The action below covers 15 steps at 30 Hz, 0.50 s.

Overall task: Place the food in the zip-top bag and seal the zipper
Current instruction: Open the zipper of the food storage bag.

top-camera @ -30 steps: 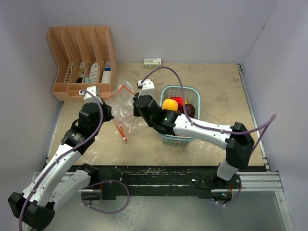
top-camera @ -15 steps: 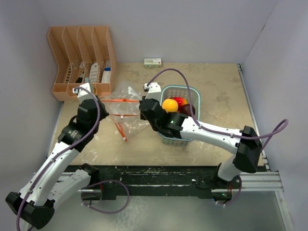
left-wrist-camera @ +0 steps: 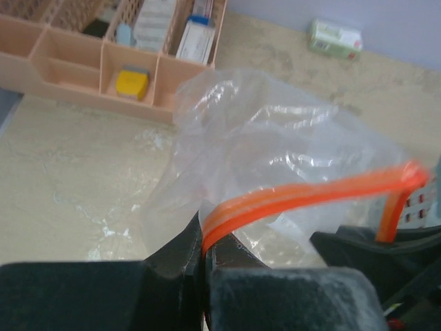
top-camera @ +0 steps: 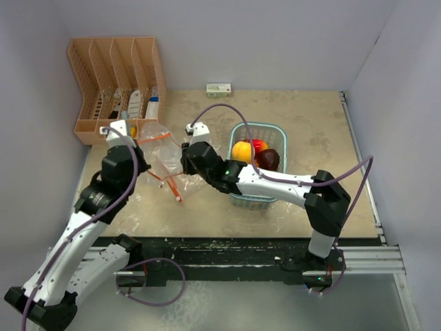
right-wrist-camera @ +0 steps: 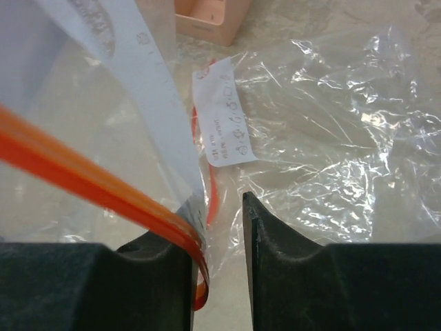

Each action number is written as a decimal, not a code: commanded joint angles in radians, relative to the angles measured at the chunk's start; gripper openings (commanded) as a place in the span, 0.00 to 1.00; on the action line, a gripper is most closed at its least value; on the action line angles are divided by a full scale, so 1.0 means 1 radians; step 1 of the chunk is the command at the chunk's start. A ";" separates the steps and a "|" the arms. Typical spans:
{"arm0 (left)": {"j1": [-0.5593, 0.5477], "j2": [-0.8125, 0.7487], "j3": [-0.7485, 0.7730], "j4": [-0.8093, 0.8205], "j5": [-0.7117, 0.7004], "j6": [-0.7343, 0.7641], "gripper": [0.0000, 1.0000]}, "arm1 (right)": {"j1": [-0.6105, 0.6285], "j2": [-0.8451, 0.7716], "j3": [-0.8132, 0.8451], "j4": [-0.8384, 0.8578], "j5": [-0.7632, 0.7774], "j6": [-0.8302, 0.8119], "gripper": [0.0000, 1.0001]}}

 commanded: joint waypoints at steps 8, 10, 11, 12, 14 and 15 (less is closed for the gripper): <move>0.008 0.173 -0.244 0.300 0.039 -0.086 0.00 | -0.025 -0.059 0.002 -0.025 -0.027 -0.045 0.65; 0.008 0.184 -0.249 0.317 0.048 -0.086 0.00 | -0.025 -0.072 -0.003 -0.041 -0.002 -0.042 0.75; 0.007 0.186 -0.249 0.321 0.051 -0.084 0.00 | -0.026 -0.083 -0.007 -0.048 0.007 -0.041 0.80; 0.008 0.187 -0.249 0.324 0.053 -0.080 0.00 | -0.025 -0.095 -0.010 -0.057 0.014 -0.041 0.83; 0.007 0.186 -0.249 0.326 0.054 -0.079 0.00 | -0.024 -0.132 -0.014 -0.086 0.028 -0.040 0.84; 0.007 0.185 -0.250 0.328 0.057 -0.078 0.00 | -0.025 -0.155 -0.019 -0.099 0.038 -0.039 0.85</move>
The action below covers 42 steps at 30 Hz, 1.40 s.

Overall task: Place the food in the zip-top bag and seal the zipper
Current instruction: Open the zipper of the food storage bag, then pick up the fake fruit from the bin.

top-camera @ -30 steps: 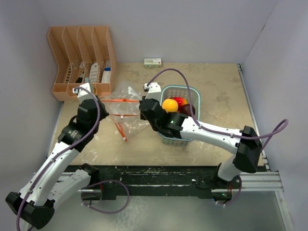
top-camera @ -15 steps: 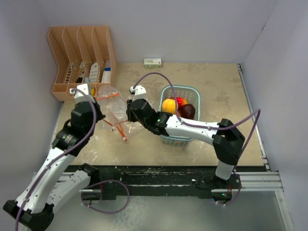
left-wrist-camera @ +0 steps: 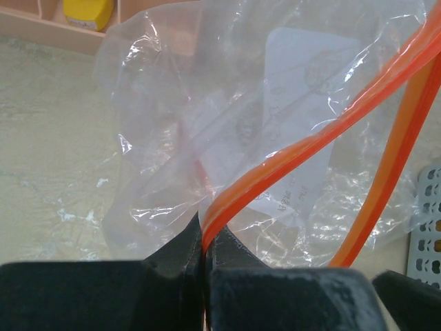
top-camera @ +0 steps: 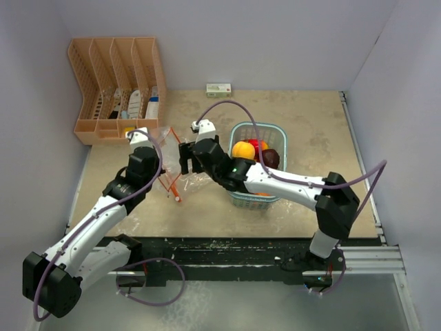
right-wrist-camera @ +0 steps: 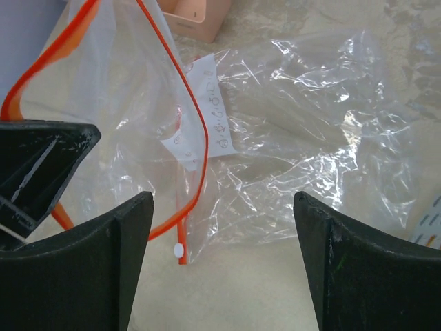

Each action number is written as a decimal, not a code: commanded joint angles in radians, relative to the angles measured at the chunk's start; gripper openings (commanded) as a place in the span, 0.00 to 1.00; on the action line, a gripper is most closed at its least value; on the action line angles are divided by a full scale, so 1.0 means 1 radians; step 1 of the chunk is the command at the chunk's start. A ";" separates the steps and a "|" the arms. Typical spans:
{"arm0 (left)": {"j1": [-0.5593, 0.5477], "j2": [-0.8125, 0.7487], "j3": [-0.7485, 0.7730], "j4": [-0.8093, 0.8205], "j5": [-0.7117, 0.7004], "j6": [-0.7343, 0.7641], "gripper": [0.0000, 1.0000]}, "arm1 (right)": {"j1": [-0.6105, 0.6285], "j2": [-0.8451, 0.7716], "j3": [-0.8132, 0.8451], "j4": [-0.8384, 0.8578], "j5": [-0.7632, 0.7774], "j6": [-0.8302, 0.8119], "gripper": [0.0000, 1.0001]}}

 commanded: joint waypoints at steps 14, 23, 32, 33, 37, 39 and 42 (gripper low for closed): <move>0.007 -0.012 0.004 0.114 0.052 0.006 0.00 | -0.282 -0.338 -0.160 -0.387 0.140 0.128 1.00; 0.007 -0.011 0.004 0.118 0.057 0.014 0.00 | -0.319 -0.317 -0.190 -0.304 0.062 0.065 0.99; 0.006 -0.013 0.007 0.116 0.065 0.016 0.00 | -0.356 -0.269 -0.273 -0.226 -0.012 0.076 1.00; 0.007 -0.013 0.006 0.116 0.067 0.016 0.00 | -0.358 -0.268 -0.285 -0.192 -0.020 0.070 1.00; 0.007 -0.017 0.007 0.111 0.068 0.016 0.00 | -0.362 -0.271 -0.299 -0.157 -0.028 0.066 0.89; 0.007 -0.020 0.006 0.109 0.067 0.016 0.00 | -0.361 -0.291 -0.298 -0.167 -0.025 0.069 0.74; 0.007 -0.019 0.007 0.108 0.067 0.018 0.00 | -0.361 -0.343 -0.298 -0.192 -0.008 0.070 0.55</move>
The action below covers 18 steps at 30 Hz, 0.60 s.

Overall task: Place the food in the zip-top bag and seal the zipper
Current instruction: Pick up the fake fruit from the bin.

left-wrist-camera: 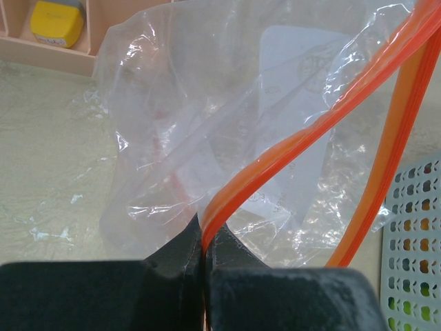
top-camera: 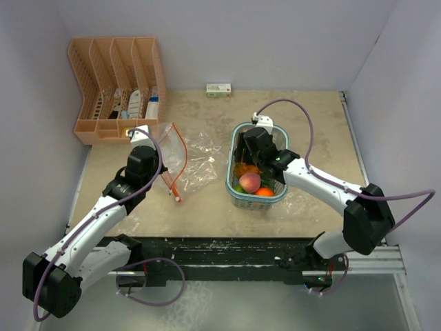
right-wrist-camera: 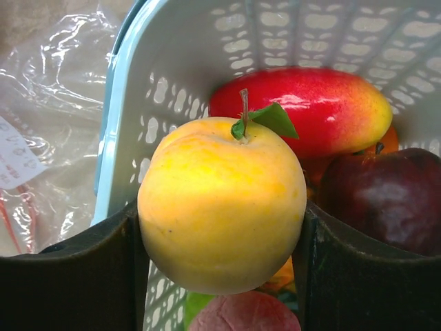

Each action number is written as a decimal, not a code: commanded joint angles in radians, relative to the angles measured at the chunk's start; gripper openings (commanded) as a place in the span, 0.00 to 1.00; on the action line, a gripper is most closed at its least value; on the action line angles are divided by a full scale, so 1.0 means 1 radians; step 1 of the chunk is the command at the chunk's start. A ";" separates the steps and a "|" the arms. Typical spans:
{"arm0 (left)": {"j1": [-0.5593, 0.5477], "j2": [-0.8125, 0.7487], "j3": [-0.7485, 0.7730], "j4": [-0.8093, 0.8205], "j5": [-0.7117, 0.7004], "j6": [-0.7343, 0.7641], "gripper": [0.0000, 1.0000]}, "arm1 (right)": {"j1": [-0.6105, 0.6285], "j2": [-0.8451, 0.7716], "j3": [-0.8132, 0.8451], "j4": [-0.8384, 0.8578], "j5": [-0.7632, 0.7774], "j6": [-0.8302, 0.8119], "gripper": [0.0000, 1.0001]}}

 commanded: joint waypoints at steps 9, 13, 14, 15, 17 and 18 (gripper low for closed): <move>0.006 -0.012 0.016 0.026 0.016 0.013 0.00 | 0.033 -0.276 0.013 -0.006 -0.117 -0.081 0.39; 0.007 -0.009 0.023 0.022 0.035 0.012 0.00 | 0.130 -0.274 -0.021 0.206 -0.364 -0.080 0.37; 0.005 -0.006 0.024 0.022 0.040 0.012 0.00 | 0.163 -0.251 -0.033 0.280 -0.403 -0.079 0.37; 0.007 -0.004 0.027 0.020 0.045 0.009 0.00 | 0.201 -0.220 -0.035 0.347 -0.431 -0.078 0.36; 0.007 -0.003 0.031 0.015 0.056 0.005 0.00 | 0.259 -0.144 -0.007 0.431 -0.483 -0.090 0.36; 0.007 -0.006 0.033 0.013 0.066 0.003 0.00 | 0.281 -0.106 0.010 0.465 -0.508 -0.097 0.36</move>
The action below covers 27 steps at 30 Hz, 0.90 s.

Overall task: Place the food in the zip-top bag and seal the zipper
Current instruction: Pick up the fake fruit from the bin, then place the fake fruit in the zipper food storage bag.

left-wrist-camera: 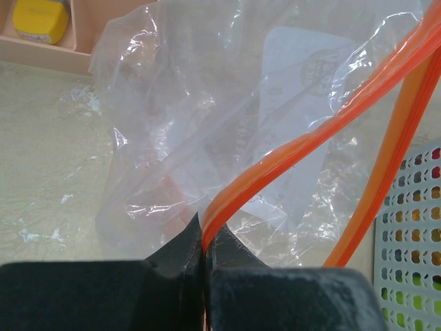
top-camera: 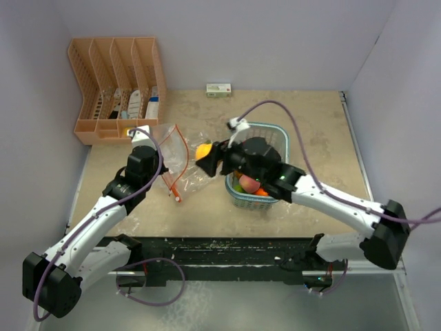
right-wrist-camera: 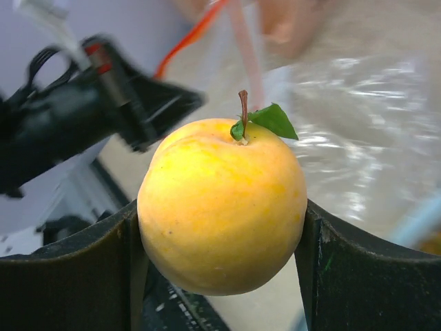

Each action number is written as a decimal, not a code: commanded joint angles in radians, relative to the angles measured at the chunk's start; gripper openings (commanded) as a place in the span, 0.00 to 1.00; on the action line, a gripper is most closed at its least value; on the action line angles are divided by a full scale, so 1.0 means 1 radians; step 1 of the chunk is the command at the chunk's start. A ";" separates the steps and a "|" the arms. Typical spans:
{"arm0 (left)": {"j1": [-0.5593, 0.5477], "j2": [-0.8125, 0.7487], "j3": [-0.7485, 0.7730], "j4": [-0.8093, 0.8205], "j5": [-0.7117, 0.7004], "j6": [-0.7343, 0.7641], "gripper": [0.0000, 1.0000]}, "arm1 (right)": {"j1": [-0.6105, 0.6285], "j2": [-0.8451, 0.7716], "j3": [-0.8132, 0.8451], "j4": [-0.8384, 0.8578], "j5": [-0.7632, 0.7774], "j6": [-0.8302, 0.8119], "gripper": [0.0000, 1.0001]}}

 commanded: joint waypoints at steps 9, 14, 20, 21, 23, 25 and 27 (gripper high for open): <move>0.006 -0.042 0.054 -0.020 0.090 -0.002 0.00 | 0.115 0.294 0.073 0.477 -0.178 -0.029 0.37; 0.006 -0.082 0.078 -0.057 0.146 -0.023 0.00 | 0.115 0.359 0.122 0.488 -0.114 -0.031 0.37; 0.007 -0.131 0.110 -0.082 0.213 -0.065 0.00 | 0.115 0.402 0.181 0.397 0.012 -0.032 0.37; 0.007 -0.135 0.116 -0.084 0.225 -0.074 0.00 | 0.115 0.404 0.189 0.377 0.035 -0.037 0.37; 0.007 -0.147 0.120 -0.076 0.251 -0.095 0.00 | 0.115 0.405 0.207 0.329 0.083 -0.050 0.36; 0.007 -0.152 0.117 -0.055 0.279 -0.118 0.00 | 0.118 0.406 0.232 0.243 0.148 -0.069 0.37; 0.007 -0.151 0.117 -0.035 0.304 -0.137 0.00 | 0.119 0.406 0.252 0.162 0.229 -0.081 0.39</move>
